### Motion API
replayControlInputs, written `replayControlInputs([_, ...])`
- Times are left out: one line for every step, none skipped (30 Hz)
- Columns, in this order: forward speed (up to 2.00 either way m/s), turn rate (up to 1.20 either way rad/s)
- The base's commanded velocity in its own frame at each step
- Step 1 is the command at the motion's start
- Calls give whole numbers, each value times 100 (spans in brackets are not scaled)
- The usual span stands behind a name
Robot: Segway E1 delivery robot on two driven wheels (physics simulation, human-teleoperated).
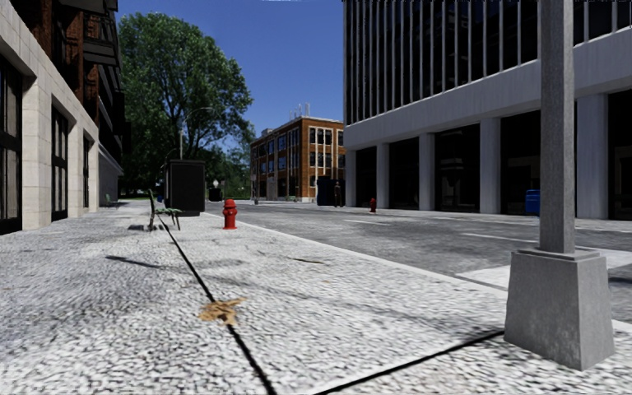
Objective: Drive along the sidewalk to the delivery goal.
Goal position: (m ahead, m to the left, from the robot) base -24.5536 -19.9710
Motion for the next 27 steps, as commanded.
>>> replayControlInputs([0,77])
replayControlInputs([0,77])
replayControlInputs([0,77])
replayControlInputs([0,77])
replayControlInputs([0,77])
replayControlInputs([0,77])
replayControlInputs([0,77])
replayControlInputs([0,77])
replayControlInputs([0,77])
replayControlInputs([0,77])
replayControlInputs([0,77])
replayControlInputs([0,75])
replayControlInputs([0,73])
replayControlInputs([0,73])
replayControlInputs([0,71])
replayControlInputs([0,69])
replayControlInputs([0,69])
replayControlInputs([0,69])
replayControlInputs([0,68])
replayControlInputs([0,68])
replayControlInputs([0,66])
replayControlInputs([0,66])
replayControlInputs([0,66])
replayControlInputs([0,65])
replayControlInputs([4,65])
replayControlInputs([6,65])
replayControlInputs([6,65])
